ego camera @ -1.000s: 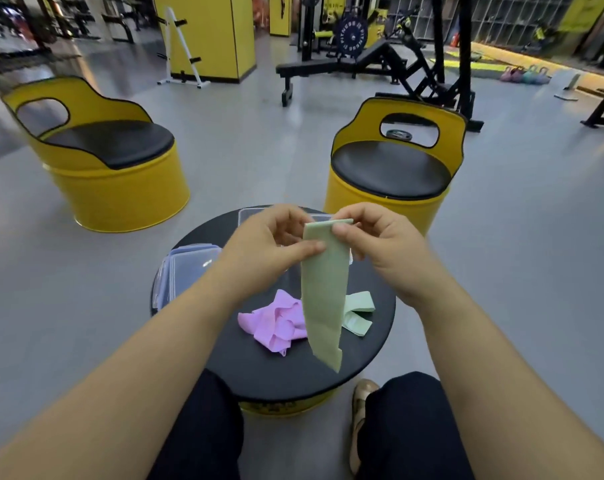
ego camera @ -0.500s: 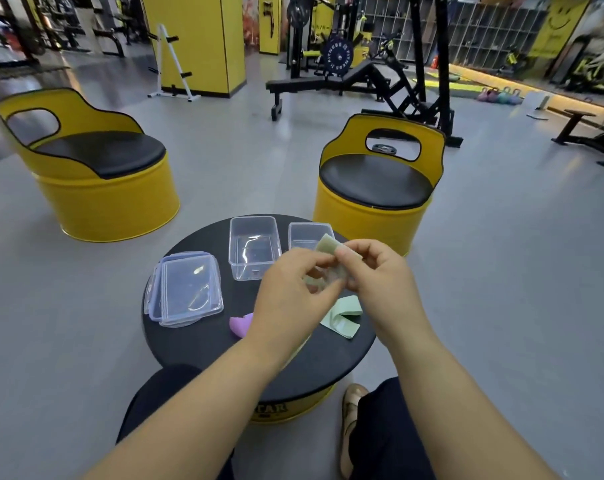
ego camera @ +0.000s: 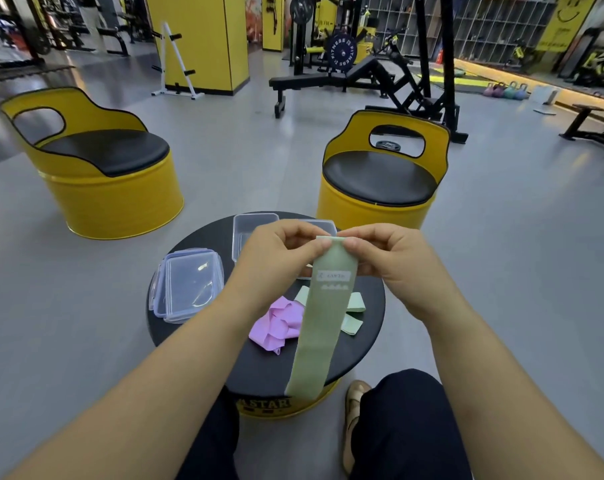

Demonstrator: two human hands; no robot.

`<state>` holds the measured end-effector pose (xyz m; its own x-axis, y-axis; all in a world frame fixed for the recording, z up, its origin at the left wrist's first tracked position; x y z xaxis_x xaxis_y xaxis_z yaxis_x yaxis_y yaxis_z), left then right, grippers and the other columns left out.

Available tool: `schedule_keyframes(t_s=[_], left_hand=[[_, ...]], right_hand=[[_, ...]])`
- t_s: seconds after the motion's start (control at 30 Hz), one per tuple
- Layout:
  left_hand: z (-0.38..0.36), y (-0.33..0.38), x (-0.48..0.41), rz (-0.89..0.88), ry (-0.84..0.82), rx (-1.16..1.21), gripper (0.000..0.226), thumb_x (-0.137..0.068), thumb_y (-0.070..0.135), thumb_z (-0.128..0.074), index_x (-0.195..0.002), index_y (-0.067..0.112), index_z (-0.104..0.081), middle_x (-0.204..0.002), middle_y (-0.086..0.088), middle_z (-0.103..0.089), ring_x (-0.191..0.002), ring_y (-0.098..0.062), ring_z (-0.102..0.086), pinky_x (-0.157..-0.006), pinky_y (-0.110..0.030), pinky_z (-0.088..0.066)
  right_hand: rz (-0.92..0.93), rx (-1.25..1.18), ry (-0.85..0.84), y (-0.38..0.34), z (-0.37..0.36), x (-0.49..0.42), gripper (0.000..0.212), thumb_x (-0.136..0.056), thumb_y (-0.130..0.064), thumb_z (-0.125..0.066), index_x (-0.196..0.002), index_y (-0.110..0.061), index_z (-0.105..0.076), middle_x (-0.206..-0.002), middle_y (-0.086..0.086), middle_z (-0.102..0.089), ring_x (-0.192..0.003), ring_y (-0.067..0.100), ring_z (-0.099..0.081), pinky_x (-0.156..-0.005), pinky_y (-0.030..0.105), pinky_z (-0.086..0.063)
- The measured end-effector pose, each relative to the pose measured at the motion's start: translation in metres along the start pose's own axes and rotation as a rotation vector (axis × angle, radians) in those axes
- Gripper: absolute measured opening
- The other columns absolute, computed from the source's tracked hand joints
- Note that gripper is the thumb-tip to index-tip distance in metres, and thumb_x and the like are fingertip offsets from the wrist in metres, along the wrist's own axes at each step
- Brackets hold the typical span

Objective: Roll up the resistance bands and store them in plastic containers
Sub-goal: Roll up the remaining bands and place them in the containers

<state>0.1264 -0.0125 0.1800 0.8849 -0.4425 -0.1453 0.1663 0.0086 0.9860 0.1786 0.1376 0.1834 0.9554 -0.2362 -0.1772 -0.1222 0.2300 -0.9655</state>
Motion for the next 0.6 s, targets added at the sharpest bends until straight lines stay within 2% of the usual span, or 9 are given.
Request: schedule_keyframes(t_s=[0.1, 0.3, 0.47, 0.6], left_hand=[[-0.0007, 0.0029, 0.0003, -0.034, -0.027, -0.043, 0.007, -0.083, 0.009, -0.068, -0.085, 0.015, -0.071, -0.083, -0.014, -0.071, -0.074, -0.018, -0.068, -0.060, -0.025, -0.056], [0.0023, 0.0043, -0.0020, -0.132, 0.001, -0.234, 0.013, -0.080, 0.012, -0.072, -0.078, 0.026, -0.071, -0.078, 0.002, -0.073, -0.075, -0.015, -0.069, -0.070, -0.027, -0.058], [0.0049, 0.0061, -0.0030, -0.165, -0.029, -0.312, 0.014, -0.080, 0.012, -0.071, -0.077, 0.026, -0.071, -0.075, 0.003, -0.072, -0.067, -0.003, -0.065, -0.064, -0.015, -0.051], [0.0049, 0.0087, -0.0025, -0.267, 0.037, -0.403, 0.018, -0.079, 0.007, -0.069, -0.074, 0.025, -0.070, -0.071, 0.001, -0.070, -0.065, -0.010, -0.061, -0.061, -0.013, -0.047]], right_hand=[[0.064, 0.084, -0.004, -0.0021, 0.0000, 0.0012, 0.013, -0.086, -0.007, -0.063, -0.095, -0.003, -0.072, -0.089, 0.009, -0.072, -0.076, 0.013, -0.070, -0.065, 0.022, -0.057], [0.104, 0.124, -0.017, -0.0021, 0.0013, -0.0001, 0.016, -0.082, -0.007, -0.067, -0.097, -0.004, -0.073, -0.089, 0.008, -0.073, -0.075, 0.012, -0.070, -0.062, 0.018, -0.055], [0.051, 0.044, -0.051, 0.0016, 0.0017, -0.0014, 0.014, -0.082, -0.003, -0.066, -0.095, -0.003, -0.071, -0.087, 0.011, -0.073, -0.076, 0.017, -0.070, -0.065, 0.027, -0.059], [0.040, -0.038, -0.071, 0.0009, -0.0012, -0.0017, 0.013, -0.085, -0.001, -0.062, -0.095, -0.002, -0.069, -0.084, 0.009, -0.073, -0.074, 0.015, -0.070, -0.063, 0.024, -0.058]])
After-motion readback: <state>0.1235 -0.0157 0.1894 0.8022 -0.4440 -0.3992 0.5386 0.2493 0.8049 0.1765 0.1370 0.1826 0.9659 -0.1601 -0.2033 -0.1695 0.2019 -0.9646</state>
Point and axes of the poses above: each hand's wrist, its own x-axis away from the middle knuckle, its own z-axis out of the back of the hand, y = z × x, the point moved 3 cm from there along -x, towards the middle knuckle
